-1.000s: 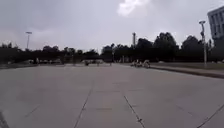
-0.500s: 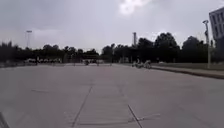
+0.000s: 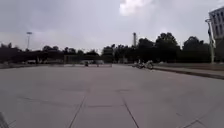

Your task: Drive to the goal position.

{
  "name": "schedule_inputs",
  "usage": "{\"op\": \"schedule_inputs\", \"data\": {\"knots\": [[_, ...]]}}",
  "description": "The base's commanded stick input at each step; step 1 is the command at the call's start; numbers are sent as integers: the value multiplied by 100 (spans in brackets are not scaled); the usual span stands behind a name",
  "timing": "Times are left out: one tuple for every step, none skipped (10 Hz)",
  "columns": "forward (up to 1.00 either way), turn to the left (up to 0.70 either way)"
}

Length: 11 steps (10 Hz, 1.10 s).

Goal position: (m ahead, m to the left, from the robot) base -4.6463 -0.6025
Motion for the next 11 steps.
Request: {"op": "schedule_inputs", "data": {"knots": [[70, 0], [70, 0], [70, 0], [70, 0], [70, 0], [70, 0], [70, 0], [70, 0], [70, 0], [70, 0], [70, 0]]}}
